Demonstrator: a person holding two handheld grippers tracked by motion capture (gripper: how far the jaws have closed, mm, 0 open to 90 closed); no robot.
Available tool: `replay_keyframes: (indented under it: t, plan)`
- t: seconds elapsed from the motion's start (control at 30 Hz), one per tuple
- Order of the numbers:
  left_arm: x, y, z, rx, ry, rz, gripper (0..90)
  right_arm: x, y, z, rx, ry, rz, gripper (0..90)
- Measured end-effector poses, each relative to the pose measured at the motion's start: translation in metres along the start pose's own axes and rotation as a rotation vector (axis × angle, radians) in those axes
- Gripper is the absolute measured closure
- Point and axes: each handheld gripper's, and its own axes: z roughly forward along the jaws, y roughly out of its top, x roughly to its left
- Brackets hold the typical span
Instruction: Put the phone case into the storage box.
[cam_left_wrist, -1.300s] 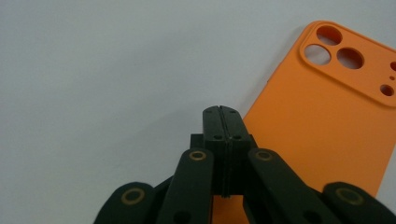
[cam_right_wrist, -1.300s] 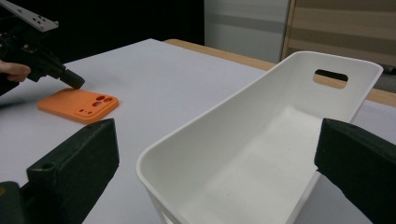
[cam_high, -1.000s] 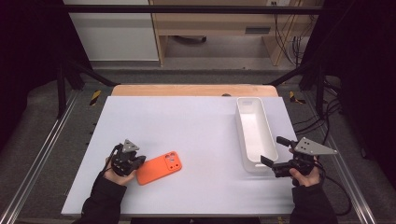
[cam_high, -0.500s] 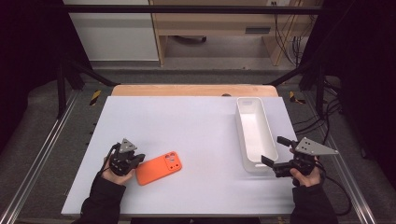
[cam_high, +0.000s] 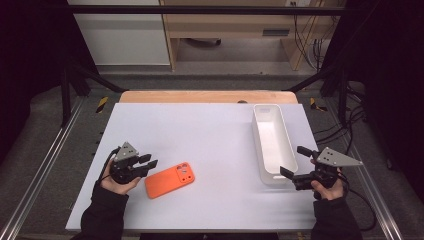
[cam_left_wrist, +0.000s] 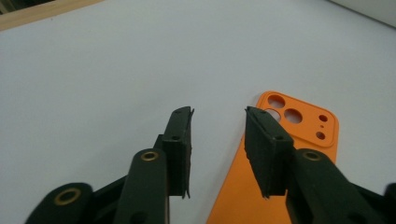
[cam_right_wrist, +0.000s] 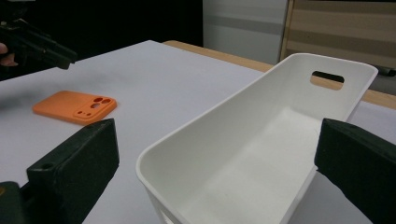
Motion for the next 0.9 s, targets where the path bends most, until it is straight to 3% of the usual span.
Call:
replay_keyframes:
  t: [0.43,0.53,0.63,0.7,0.9]
  plan:
    - [-0.002,0.018,-0.019,-0.071,-0.083,0.024,34.4,-0.001,0.000,-0.002,-0.010,-0.003,-0.005,0.4]
    - [-0.003,0.021,-0.021,-0.079,-0.080,0.031,23.9,-0.001,0.000,-0.002,-0.010,0.000,-0.004,0.4]
    - [-0.005,0.028,-0.026,-0.092,-0.109,0.044,16.8,-0.001,0.001,-0.002,-0.011,-0.003,-0.007,0.4]
    - [-0.006,0.031,-0.028,-0.081,-0.128,0.063,13.1,-0.001,0.000,-0.002,-0.011,-0.003,-0.006,0.4]
    - [-0.010,0.039,-0.029,-0.070,-0.132,0.104,4.9,-0.001,0.000,-0.003,-0.010,-0.005,-0.004,0.4]
